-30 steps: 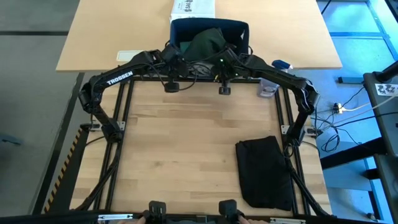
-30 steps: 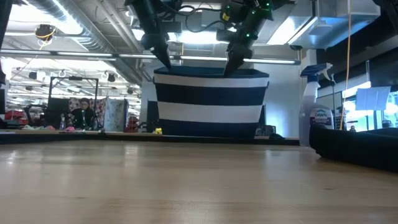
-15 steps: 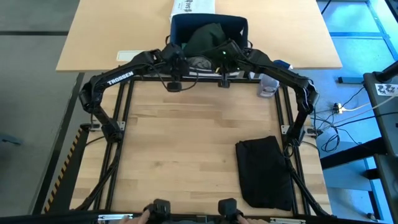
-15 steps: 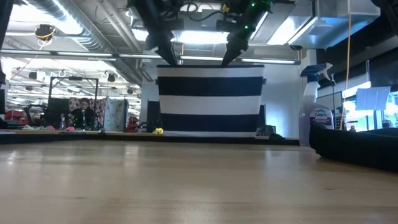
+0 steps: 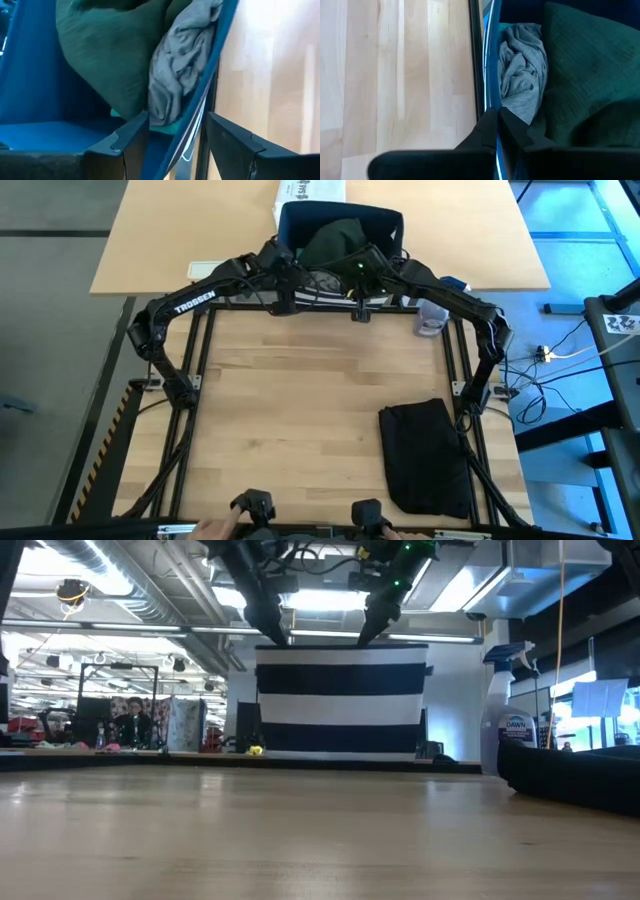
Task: Fold Laundry from Bin
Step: Fold the green polo shirt
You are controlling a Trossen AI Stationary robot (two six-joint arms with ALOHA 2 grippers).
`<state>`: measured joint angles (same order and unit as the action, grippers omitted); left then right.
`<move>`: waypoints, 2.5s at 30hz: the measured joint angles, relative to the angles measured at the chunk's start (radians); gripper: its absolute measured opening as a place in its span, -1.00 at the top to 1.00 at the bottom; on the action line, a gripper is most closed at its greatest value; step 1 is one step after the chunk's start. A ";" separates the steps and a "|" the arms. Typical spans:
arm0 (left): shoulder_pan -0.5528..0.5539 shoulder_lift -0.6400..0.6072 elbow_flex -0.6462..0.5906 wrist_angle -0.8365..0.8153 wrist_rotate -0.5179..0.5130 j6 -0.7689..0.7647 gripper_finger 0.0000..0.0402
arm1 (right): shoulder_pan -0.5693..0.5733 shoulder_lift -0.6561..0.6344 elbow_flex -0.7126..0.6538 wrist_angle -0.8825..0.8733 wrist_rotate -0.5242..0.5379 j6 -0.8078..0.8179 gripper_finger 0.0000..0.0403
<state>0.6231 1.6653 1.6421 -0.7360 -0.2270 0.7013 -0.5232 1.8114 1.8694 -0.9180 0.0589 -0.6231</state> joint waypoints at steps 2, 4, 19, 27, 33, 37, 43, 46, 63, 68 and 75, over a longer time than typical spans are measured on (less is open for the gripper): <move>-0.002 0.010 0.000 0.000 0.029 0.000 0.04 | 0.000 0.000 0.000 0.001 0.000 0.002 0.98; 0.000 0.037 0.001 -0.001 0.055 -0.005 0.04 | 0.000 0.000 0.000 0.002 0.001 0.002 0.98; 0.031 0.071 -0.004 -0.020 -0.086 0.070 0.93 | -0.001 -0.003 0.005 0.072 0.107 -0.014 0.98; 0.023 0.011 0.007 -0.103 -0.008 0.016 0.97 | 0.000 -0.004 0.060 0.018 0.026 0.018 0.98; -0.001 0.015 -0.009 -0.186 0.029 -0.055 0.98 | 0.000 -0.002 0.064 -0.065 -0.100 0.067 0.98; -0.018 0.016 -0.009 -0.205 0.017 -0.065 0.98 | 0.001 -0.004 0.043 -0.069 -0.131 0.082 0.98; -0.023 0.016 -0.010 -0.225 0.058 -0.060 0.84 | 0.002 -0.005 0.029 -0.079 -0.208 0.095 0.84; -0.024 0.014 -0.010 -0.219 0.061 -0.023 0.69 | 0.009 -0.004 0.028 -0.077 -0.198 0.094 0.64; -0.107 -0.241 -0.008 -0.079 0.033 0.022 0.17 | 0.020 0.000 0.251 -0.085 -0.209 0.097 -0.08; -0.016 -0.273 -0.008 0.076 0.175 0.061 0.17 | -0.030 0.001 0.290 0.056 -0.108 0.120 -0.03; 0.190 -0.177 -0.008 0.197 0.395 -0.016 0.17 | -0.210 0.063 0.290 0.180 -0.168 0.225 0.04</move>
<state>0.8132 1.4883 1.6344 -0.5390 0.1680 0.6853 -0.7333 1.8741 2.1593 -0.7382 -0.1088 -0.3981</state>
